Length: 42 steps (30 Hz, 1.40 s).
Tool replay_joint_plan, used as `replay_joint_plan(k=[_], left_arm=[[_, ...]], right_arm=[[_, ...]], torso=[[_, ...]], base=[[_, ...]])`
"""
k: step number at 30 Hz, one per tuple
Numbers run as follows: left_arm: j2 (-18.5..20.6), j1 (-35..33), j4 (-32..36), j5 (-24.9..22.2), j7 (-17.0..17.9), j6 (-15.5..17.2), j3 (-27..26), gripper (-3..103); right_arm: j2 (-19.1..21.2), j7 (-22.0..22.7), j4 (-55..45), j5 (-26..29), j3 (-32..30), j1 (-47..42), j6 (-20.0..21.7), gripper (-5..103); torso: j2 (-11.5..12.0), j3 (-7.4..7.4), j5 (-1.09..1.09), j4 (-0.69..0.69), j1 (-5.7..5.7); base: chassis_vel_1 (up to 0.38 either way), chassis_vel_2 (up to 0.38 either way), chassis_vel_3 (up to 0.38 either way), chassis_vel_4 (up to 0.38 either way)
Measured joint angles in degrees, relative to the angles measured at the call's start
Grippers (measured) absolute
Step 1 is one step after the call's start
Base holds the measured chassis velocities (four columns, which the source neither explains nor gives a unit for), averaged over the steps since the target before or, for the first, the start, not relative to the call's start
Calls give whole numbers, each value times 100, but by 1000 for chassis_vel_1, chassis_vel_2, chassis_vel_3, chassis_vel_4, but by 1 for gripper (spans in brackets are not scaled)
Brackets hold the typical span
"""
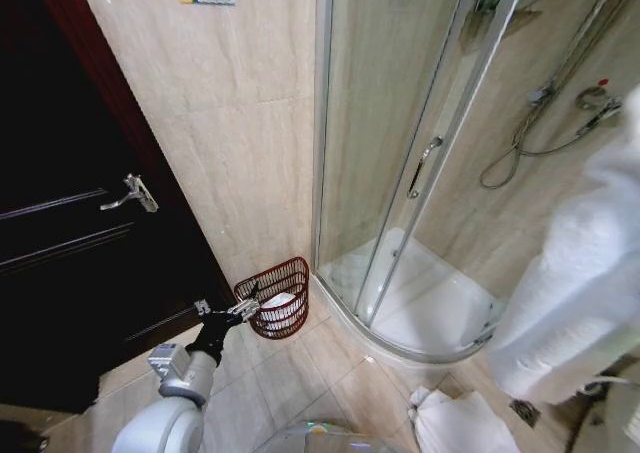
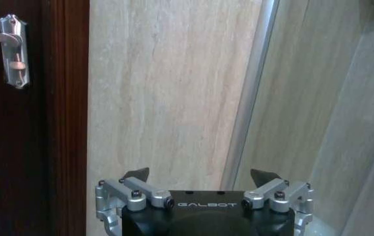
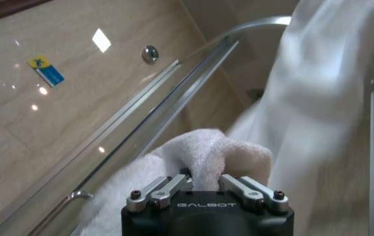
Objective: Discard the used towel into the hamper.
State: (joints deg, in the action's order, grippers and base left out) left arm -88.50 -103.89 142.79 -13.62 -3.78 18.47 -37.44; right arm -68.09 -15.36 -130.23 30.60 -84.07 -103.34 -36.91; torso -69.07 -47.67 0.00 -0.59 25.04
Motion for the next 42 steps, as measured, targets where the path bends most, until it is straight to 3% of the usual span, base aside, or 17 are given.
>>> replay_joint_plan(k=[12,16,18,20,26,29,33,42], left_arm=[[0,0,0,0,0,0,0,100],[0,0,0,1,0,0,0,100],[0,0,0,0,0,0,0,100],[0,0,0,0,0,0,0,100],[0,0,0,0,0,0,0,100],[0,0,0,0,0,0,0,100],[0,0,0,0,0,0,0,100],[0,0,0,0,0,0,0,100]], right_arm=[[161,172,-4,2,-131,166,-46,10],[188,244,2,14,-176,178,-94,10],[210,319,-84,34,-212,176,-70,10],[232,393,-207,79,-244,174,-3,10],[388,688,-718,497,-327,197,504,10],[663,1226,-1204,997,-439,387,1313,10],[839,1498,-1327,1304,-510,484,1792,10],[940,1645,-1331,1474,-513,552,1971,10]], torso=[[0,-1,3,-1,0],[-1,0,-7,0,0],[-1,0,5,-1,0],[-1,0,-3,0,0],[-1,0,-1,-1,0],[-1,0,-2,-1,0],[-1,0,-1,-1,0],[-1,0,0,-1,0]], base=[[0,0,0,0],[0,0,0,0],[0,0,0,0],[0,0,0,0],[0,0,0,0],[0,0,0,0],[0,0,0,0],[0,0,0,0]])
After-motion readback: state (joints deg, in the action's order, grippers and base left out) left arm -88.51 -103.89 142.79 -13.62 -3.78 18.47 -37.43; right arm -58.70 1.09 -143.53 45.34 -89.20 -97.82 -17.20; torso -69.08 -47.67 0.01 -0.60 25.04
